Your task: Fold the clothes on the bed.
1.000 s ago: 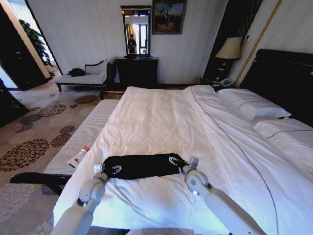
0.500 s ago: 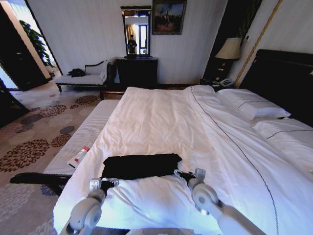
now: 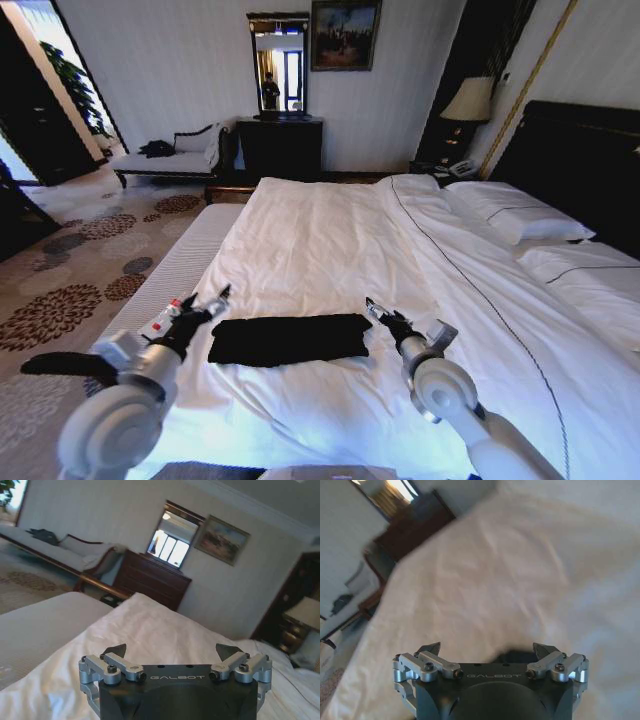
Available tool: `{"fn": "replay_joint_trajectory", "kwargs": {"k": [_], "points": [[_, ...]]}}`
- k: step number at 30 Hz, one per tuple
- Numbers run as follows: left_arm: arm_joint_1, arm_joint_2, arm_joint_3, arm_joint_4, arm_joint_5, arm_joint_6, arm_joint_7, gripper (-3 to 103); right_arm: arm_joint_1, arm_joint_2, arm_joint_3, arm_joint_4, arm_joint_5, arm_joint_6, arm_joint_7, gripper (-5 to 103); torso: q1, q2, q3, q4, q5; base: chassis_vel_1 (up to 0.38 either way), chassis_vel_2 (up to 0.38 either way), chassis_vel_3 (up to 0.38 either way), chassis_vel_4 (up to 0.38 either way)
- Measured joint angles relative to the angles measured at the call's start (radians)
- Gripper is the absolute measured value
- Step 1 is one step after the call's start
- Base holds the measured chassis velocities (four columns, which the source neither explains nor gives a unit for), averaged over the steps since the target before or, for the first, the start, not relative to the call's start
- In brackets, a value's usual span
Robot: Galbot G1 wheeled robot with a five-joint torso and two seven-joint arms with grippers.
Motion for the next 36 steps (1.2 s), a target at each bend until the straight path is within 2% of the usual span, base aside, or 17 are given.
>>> {"fn": "replay_joint_trajectory", "kwargs": {"k": [1, 4, 5, 8, 16, 20, 27, 36], "points": [[0.000, 0.000, 0.000, 0.000, 0.000, 0.000, 0.000, 100, 0.000, 0.000, 0.000, 0.000, 0.000, 0.000, 0.000, 100, 0.000, 0.000, 0.000, 0.0000, 0.0000, 0.000, 0.000, 0.000, 0.000], [-0.004, -0.032, -0.003, 0.001, 0.004, 0.009, -0.011, 100, -0.032, 0.071, -0.016, -0.059, 0.012, 0.009, -0.010, 100, 0.000, 0.000, 0.000, -0.0002, 0.0003, 0.000, 0.000, 0.000, 0.000], [-0.004, -0.032, -0.003, 0.001, 0.004, 0.009, -0.011, 100, -0.032, 0.071, -0.016, -0.059, 0.012, 0.009, -0.010, 100, 0.000, 0.000, 0.000, -0.0002, 0.0003, 0.000, 0.000, 0.000, 0.000], [-0.002, -0.052, -0.002, 0.004, 0.014, 0.018, -0.019, 100, -0.045, 0.142, -0.014, -0.086, 0.042, 0.013, -0.020, 100, 0.000, 0.000, 0.000, -0.0001, 0.0003, 0.000, 0.000, 0.000, 0.000], [0.018, -0.060, -0.003, 0.007, 0.045, 0.023, -0.025, 100, -0.047, 0.231, -0.010, -0.144, 0.070, 0.012, -0.056, 100, 0.000, 0.000, 0.000, -0.0001, 0.0002, 0.000, 0.000, 0.000, 0.000], [0.033, -0.059, -0.015, 0.008, 0.046, 0.025, -0.025, 100, -0.042, 0.243, -0.011, -0.184, 0.047, 0.027, -0.063, 100, 0.000, 0.000, 0.000, 0.0000, 0.0002, 0.000, 0.000, 0.000, 0.000], [0.052, -0.050, -0.036, 0.009, 0.047, 0.025, -0.025, 100, -0.039, 0.237, 0.009, -0.261, -0.044, 0.100, -0.066, 100, 0.000, 0.000, 0.000, 0.0001, 0.0003, 0.000, 0.000, 0.000, 0.000], [0.051, -0.069, -0.021, 0.009, 0.081, 0.024, -0.021, 100, -0.045, 0.246, -0.005, -0.258, 0.007, 0.111, -0.087, 100, 0.000, 0.000, 0.000, -0.0004, 0.0002, 0.000, 0.000, 0.000, 0.000]]}}
